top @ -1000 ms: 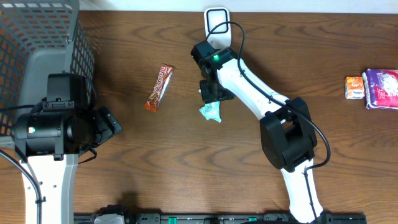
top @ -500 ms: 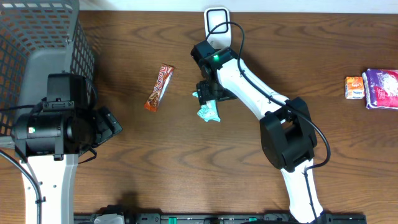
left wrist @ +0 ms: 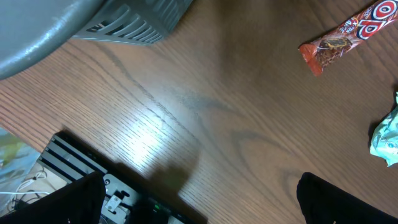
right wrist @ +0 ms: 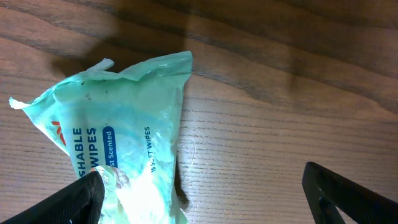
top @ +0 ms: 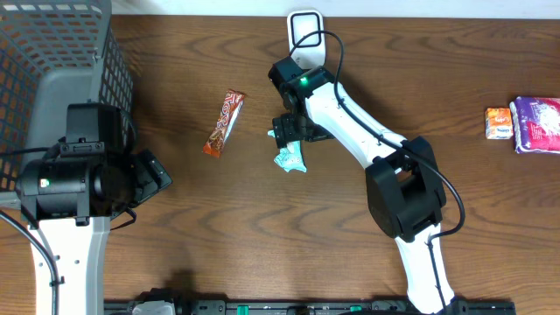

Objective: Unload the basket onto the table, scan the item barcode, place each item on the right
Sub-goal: 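Close the right gripper on the wipes pack and lift it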

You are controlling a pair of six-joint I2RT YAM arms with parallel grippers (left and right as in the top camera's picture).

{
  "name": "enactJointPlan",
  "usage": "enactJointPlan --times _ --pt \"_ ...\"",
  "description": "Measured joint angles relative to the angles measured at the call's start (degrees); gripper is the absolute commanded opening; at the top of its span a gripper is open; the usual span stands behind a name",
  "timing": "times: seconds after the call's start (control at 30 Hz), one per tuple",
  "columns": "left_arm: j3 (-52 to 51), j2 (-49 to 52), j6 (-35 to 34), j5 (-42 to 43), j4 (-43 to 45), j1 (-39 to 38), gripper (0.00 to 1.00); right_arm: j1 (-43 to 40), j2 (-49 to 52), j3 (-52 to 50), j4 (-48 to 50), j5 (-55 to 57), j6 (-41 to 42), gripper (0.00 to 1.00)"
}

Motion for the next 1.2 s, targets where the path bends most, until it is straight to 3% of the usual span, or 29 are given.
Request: enactJointPlan --times 0.93,1.2 --pt "0.00 0.00 0.00 0.00 0.00 0.00 0.98 0.09 -2.75 0.09 -0.31 -0.33 -0.11 0.99" --pt "0.00 0.00 0.00 0.02 0.00 0.00 0.98 3.19 -2.78 0.09 4.17 -2.99 -3.61 0.88"
